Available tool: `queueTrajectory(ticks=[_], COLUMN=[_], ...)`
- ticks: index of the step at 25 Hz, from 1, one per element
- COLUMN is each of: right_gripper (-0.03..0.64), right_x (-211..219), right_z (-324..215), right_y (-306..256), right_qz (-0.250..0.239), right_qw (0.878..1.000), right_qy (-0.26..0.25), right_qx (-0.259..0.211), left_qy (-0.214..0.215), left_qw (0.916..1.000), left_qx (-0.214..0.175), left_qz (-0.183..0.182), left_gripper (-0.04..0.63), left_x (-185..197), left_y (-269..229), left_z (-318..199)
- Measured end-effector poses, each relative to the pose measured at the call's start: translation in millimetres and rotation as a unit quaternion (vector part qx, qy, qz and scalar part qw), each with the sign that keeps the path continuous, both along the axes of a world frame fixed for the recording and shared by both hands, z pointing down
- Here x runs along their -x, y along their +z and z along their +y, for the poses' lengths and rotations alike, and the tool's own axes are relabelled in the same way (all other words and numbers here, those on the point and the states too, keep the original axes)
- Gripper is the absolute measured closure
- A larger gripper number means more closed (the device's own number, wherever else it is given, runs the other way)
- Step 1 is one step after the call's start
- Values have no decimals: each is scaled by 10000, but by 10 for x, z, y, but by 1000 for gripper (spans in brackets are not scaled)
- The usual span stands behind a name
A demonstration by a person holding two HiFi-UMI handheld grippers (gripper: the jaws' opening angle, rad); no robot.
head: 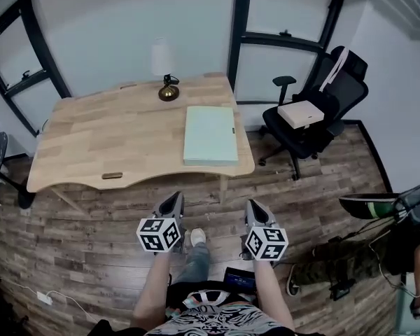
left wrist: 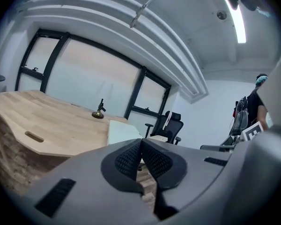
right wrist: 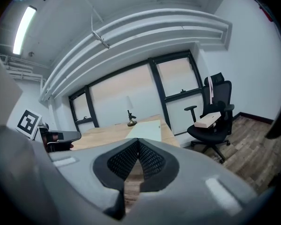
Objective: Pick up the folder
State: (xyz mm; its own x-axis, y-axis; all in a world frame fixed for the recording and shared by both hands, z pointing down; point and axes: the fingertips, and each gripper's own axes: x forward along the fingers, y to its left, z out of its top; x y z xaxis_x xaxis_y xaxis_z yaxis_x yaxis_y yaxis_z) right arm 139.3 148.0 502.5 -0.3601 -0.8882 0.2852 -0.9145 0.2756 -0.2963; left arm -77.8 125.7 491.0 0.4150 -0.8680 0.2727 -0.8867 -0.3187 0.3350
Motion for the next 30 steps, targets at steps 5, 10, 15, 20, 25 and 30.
queueTrajectory(ticks=[5,10,15,20,25,30], right_gripper=[612,612,612,612,612,612], right_x=[146,189,113,30,-70,-76], right_z=[-994,-1982,-2692,-2986,-3050,-3147], right_y=[105,119,238,141,75,32], right_qz=[186,280,410,497,700,785], right_qw=[9996,9990,9976,9968,9941,9931], right_qy=[-1,69,299,587,822,867], right_qx=[222,352,477,193,31,-71], left_qy=[-51,-58,-2,38,5,-83], left_qw=[9991,9986,9985,9976,9968,9971], left_qx=[368,518,518,613,791,723], left_qz=[226,131,203,328,130,222], left_gripper=[588,588,588,588,588,588], left_x=[201,365,476,497,487,534], left_y=[283,374,371,483,574,511], left_z=[-977,-2029,-2883,-3226,-3306,-3400])
